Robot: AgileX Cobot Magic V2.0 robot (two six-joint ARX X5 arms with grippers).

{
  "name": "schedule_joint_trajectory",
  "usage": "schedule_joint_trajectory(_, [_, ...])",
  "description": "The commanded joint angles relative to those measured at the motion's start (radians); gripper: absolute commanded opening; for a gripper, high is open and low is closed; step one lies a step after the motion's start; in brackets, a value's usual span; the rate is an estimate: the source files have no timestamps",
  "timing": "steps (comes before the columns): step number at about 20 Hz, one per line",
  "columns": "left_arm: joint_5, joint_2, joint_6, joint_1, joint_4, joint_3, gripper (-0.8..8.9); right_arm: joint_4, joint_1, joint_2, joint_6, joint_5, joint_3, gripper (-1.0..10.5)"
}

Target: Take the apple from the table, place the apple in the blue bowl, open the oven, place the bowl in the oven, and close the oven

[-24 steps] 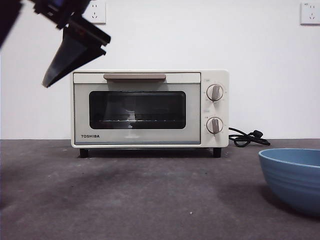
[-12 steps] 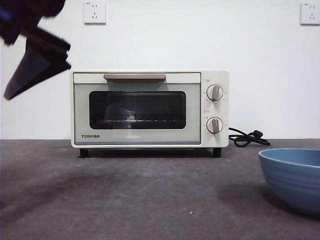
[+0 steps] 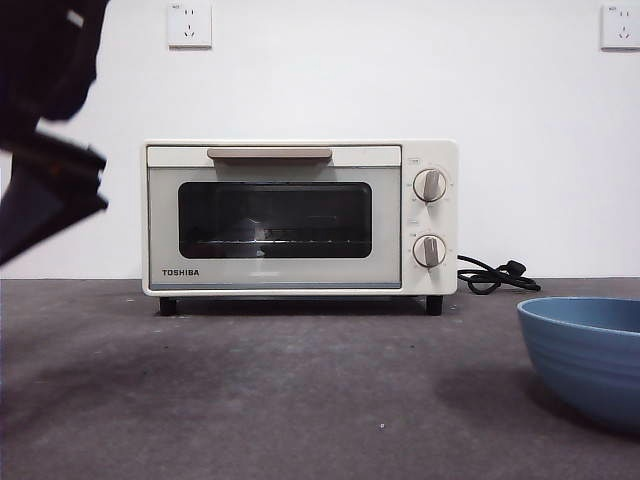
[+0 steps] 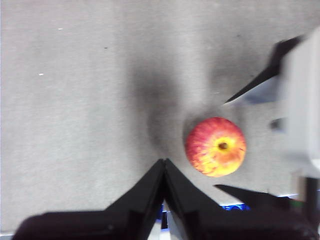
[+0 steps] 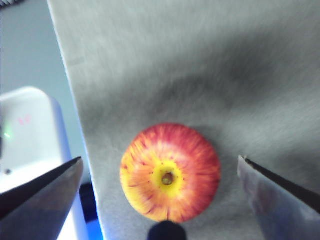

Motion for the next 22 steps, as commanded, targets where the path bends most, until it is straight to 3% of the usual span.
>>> schedule_joint_trajectory(1, [0.003,-0.003,-0.003,0.000,0.000,0.003,-0.05,-0.001,0.003,0.056,-0.001,-0.004,-0.001,9.8])
schedule_joint_trajectory(8, [-0.064,-0.003,-0.003,0.000,0.000,0.003,-0.05,0.035,0.009,0.125,0.022,-0.003,-0.001,9.6])
schedule_joint_trajectory(10, [-0.063,-0.003,-0.003,0.000,0.000,0.003,-0.05,0.038,0.009,0.130,0.036,-0.002,-0.001,7.1])
schedule_joint_trajectory(14, [-0.055,-0.003,-0.003,0.000,0.000,0.003,-0.05,0.076,0.013,0.130,0.063,0.015,-0.001,0.0])
schedule_joint_trajectory(19, [-0.040,-0.003,-0.003,0.000,0.000,0.003,-0.05,0.079,0.013,0.124,0.081,0.016,0.000,-0.1])
schedule_joint_trajectory(22, [0.119,-0.003,-0.003,0.000,0.000,0.003,-0.05,0.035,-0.007,0.064,0.073,0.016,0.000,-0.1])
